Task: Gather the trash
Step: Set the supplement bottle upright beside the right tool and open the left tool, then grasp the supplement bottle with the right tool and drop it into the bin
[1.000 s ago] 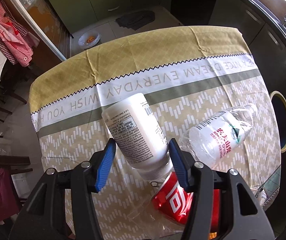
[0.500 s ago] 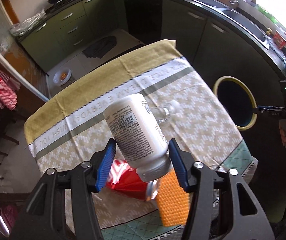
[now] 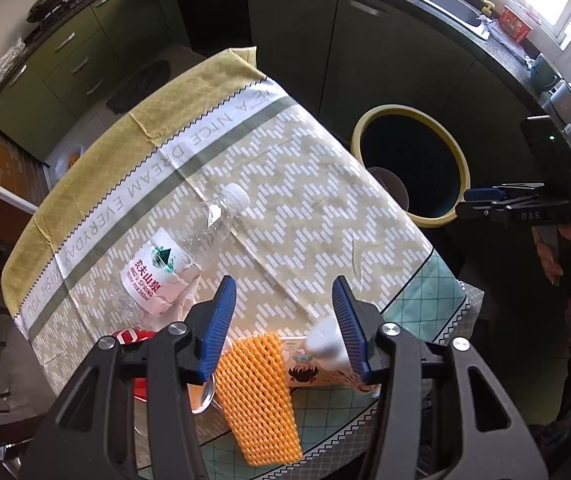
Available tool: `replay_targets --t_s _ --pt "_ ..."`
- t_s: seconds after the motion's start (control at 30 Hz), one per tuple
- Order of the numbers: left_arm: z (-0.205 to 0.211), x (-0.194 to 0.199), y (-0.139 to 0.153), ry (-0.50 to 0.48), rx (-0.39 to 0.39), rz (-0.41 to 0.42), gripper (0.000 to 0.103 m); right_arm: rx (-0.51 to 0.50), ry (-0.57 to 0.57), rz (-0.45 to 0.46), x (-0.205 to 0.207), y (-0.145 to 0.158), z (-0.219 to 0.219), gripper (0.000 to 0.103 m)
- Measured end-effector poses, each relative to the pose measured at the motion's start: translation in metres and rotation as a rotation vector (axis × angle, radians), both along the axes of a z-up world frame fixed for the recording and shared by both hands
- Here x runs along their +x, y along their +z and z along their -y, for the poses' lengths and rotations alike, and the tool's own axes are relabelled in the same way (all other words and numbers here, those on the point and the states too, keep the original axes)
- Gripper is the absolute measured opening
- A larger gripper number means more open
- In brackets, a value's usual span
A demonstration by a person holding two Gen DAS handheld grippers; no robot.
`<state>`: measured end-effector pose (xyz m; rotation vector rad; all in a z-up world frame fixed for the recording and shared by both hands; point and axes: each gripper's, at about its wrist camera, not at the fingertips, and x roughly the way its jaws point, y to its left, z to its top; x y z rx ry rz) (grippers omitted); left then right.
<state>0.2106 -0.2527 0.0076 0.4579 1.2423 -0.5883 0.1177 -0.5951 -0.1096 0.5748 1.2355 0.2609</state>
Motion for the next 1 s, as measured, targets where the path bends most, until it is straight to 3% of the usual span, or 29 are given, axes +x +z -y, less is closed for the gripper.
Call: replay_targets --t_s 0.13,0.23,0.33,0.67,0.83,0.9,1.0 --pt "-0.016 -0.002 -0.003 0.029 0.014 -0.001 0.048 0.029 0.224 0.018 0.010 0.024 -0.073 0.067" --pt "-0.035 -0.007 0.001 0.038 0.008 0.008 0.048 0.157 0.433 -0.033 -0.014 0.028 -0.120 0.066" --pt "-0.046 -0.012 0.001 0.026 -0.004 0.009 0.048 0.065 0.522 -0.041 -0.037 0.029 -0.156 0.066" --pt "-0.055 -0.050 0.004 -0.030 -0.025 0.024 0.049 -0.069 0.548 -0.123 -0.025 0.016 -0.203 0.065" --pt "-0.062 -0.060 0.010 -0.035 -0.039 0.040 0.050 -0.112 0.551 -0.161 -0.020 -0.001 -0.217 0.059" --pt "-0.063 -0.064 0.009 -0.040 -0.033 0.041 0.051 -0.112 0.550 -0.177 -0.019 -0.008 -0.220 0.047" --pt "-0.063 -0.068 0.007 -0.047 -0.027 0.040 0.051 -0.100 0.536 -0.165 -0.016 -0.010 -0.220 0.047"
